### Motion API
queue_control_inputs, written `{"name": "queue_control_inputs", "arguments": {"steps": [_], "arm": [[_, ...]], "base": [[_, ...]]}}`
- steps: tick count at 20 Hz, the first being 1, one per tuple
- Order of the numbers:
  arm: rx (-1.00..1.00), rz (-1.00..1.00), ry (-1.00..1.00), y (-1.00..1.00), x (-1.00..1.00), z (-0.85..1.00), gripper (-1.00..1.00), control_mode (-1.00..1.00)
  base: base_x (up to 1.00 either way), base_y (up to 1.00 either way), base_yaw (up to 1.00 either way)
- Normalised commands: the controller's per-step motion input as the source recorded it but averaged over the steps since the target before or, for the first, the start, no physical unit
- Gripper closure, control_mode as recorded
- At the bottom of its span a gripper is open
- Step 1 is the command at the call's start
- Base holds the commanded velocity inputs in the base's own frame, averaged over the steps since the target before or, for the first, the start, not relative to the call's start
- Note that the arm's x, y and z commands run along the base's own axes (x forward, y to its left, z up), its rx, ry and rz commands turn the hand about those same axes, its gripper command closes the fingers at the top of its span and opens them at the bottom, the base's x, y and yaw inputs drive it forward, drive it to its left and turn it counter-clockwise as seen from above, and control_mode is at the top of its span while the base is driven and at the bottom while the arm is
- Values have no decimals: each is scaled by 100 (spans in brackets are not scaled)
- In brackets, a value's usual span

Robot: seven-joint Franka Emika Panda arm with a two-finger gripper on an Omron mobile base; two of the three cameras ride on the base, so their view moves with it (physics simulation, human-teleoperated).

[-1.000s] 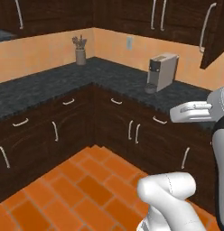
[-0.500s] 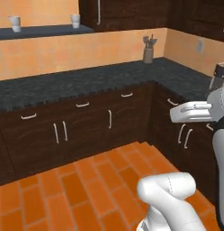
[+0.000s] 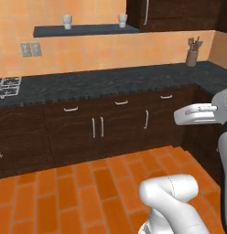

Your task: Gather all objects into one cabinet and sort the glasses and bowls to opposite sides.

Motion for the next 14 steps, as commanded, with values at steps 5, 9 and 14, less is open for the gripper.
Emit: {"name": "queue_control_inputs", "arguments": {"steps": [5,9,14], "arm": [[0,0,0,0,0,0,-100,100],[0,0,0,0,0,0,-100,100],[0,0,0,0,0,0,-100,100]], "base": [[33,45,49],[36,35,58],[36,30,60]]}}
